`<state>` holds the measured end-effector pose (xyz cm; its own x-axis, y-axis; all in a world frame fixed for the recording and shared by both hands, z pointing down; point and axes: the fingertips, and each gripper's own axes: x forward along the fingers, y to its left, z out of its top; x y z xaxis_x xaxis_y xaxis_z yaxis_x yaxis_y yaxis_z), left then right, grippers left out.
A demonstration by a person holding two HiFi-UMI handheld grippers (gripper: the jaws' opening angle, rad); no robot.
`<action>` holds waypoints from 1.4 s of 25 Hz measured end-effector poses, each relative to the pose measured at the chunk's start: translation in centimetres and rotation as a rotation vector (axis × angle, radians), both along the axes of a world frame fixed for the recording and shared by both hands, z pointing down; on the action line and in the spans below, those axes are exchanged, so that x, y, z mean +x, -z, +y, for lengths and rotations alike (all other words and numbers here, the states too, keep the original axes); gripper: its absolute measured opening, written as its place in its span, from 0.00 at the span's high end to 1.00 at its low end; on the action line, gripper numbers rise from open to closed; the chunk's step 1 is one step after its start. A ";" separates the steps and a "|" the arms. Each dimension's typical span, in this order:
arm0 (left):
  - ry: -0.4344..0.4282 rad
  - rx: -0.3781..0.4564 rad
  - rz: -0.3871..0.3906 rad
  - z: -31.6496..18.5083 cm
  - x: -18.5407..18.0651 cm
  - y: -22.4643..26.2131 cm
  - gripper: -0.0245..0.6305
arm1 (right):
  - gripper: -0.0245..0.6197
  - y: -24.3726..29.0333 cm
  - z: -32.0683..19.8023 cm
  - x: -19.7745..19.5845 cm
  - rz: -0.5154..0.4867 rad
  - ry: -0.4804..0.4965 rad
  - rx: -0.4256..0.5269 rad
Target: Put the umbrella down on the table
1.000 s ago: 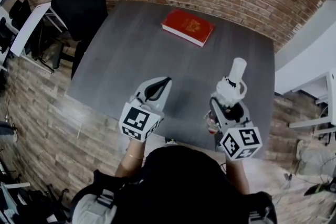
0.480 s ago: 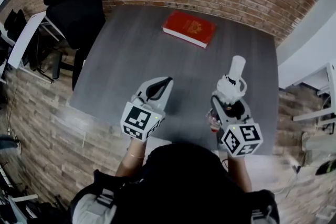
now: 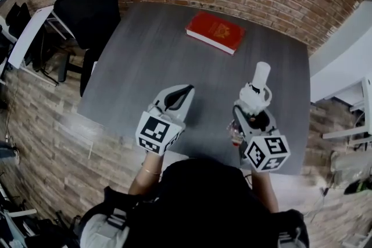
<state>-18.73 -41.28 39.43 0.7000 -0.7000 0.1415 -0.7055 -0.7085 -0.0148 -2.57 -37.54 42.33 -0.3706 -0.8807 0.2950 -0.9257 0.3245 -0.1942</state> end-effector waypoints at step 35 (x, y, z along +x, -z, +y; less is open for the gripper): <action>0.030 -0.101 -0.003 -4.1 0.8 -4.2 0.96 | 0.53 -7.8 -5.7 -0.6 0.096 0.084 -0.181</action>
<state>-17.96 -45.34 43.67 0.6783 -0.7028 0.2142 -0.7266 -0.6850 0.0535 -3.19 -43.25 50.18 -0.4025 -0.7776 0.4831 -0.9142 0.3687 -0.1682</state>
